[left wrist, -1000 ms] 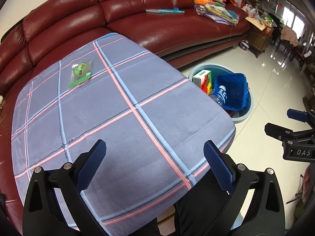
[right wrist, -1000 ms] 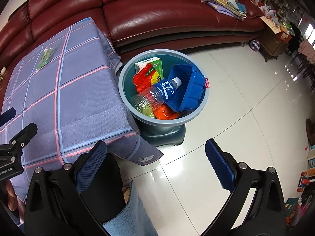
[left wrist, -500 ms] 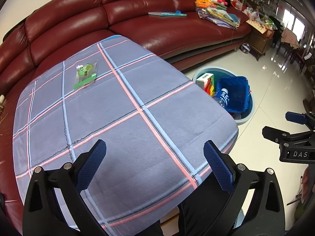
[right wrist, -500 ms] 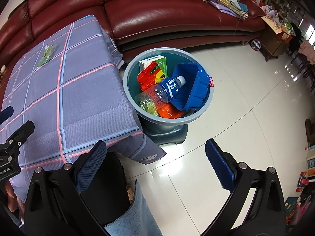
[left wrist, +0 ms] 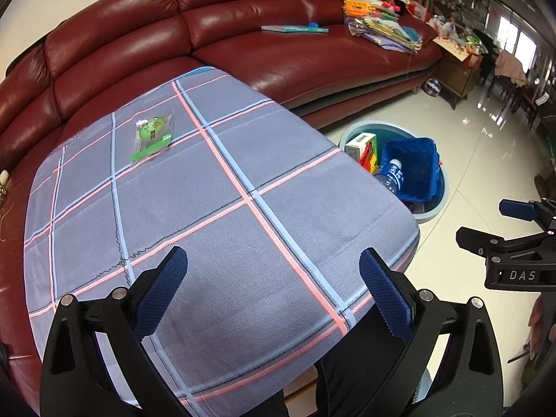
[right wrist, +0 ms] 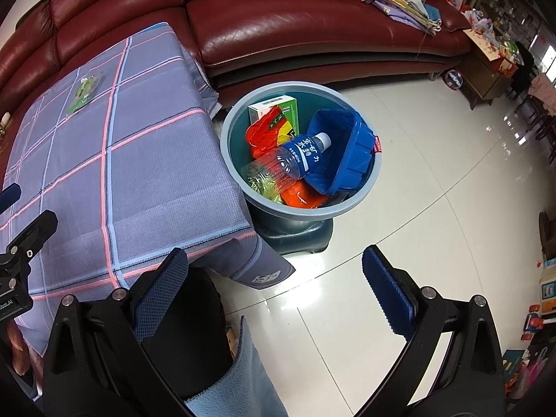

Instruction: Collect trash

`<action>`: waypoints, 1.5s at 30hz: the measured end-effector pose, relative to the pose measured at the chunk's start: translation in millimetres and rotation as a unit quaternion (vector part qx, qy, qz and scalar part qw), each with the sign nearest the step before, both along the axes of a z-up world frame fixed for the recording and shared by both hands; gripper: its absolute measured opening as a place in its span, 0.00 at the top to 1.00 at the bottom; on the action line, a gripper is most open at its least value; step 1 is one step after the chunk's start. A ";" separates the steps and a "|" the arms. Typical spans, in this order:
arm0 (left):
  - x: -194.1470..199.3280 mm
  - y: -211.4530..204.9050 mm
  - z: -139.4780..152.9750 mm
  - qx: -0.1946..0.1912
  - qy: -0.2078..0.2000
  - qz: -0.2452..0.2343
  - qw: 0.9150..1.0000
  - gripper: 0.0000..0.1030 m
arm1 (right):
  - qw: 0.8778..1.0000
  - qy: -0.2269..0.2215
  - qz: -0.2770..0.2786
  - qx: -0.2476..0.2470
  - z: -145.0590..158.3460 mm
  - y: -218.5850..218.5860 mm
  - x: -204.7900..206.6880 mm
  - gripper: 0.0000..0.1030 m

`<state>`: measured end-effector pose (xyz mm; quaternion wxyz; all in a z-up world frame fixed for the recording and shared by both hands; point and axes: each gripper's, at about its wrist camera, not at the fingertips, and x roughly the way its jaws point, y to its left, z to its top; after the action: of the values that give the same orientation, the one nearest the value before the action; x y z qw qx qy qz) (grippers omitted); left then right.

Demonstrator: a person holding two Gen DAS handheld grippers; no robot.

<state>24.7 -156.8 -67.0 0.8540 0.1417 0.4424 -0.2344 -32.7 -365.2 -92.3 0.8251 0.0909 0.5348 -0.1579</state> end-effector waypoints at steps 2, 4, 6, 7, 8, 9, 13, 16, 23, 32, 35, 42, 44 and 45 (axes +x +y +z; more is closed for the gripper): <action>0.0 0.2 0.0 0.000 0.000 0.000 1.000 0.04 | 1.000 0.001 0.001 0.000 -0.1 0.0 0.2 0.06; 0.2 0.2 0.0 0.000 0.000 0.000 1.000 0.04 | 1.000 0.001 0.000 0.000 -0.1 0.1 0.2 0.06; 0.1 0.1 0.0 0.000 0.000 0.000 1.000 0.04 | 1.000 0.001 0.000 0.000 -0.1 0.1 0.2 0.06; 0.2 0.1 0.0 0.000 0.000 0.000 1.000 0.04 | 1.000 0.001 0.001 0.000 -0.1 0.0 0.2 0.06; 0.2 0.4 0.1 0.000 0.000 0.000 1.000 0.04 | 1.000 0.001 0.001 0.000 -0.1 0.0 0.2 0.06; 0.4 0.3 0.0 0.000 0.001 0.000 1.000 0.04 | 1.000 0.001 0.001 -0.001 -0.6 0.4 0.7 0.06; 0.5 0.5 0.1 0.000 -0.001 0.000 1.000 0.04 | 1.000 0.003 0.000 0.000 -2.4 0.7 2.1 0.06; 1.5 1.1 -0.1 -0.001 -0.001 0.000 1.000 0.04 | 1.000 0.004 0.000 -0.001 -2.5 0.7 3.2 0.06; 4.2 2.5 0.3 0.000 -0.002 0.002 1.000 0.04 | 1.000 0.005 0.001 0.002 -4.2 2.1 6.1 0.06; 6.2 3.5 0.1 0.003 -0.005 0.005 1.000 0.04 | 1.000 0.010 0.001 0.004 -7.3 3.9 12.6 0.06; 6.9 3.5 -0.2 0.002 -0.004 0.004 1.000 0.04 | 1.000 0.013 0.002 0.004 -9.1 4.3 14.7 0.06; 8.5 2.3 -2.0 0.005 -0.004 0.002 1.000 0.04 | 1.000 0.018 -0.001 0.005 -12.8 2.8 17.1 0.06; 9.7 0.8 -4.0 0.006 -0.004 0.000 1.000 0.04 | 1.000 0.020 -0.002 0.006 -14.3 2.1 17.7 0.06; 9.8 0.1 -4.8 0.006 -0.004 0.000 1.000 0.04 | 1.000 0.021 -0.002 0.005 -14.9 2.0 17.8 0.06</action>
<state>34.5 -156.7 -71.8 0.8547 0.1477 0.4406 -0.2314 -14.9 -363.2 -107.2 0.8128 0.0933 0.5526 -0.1589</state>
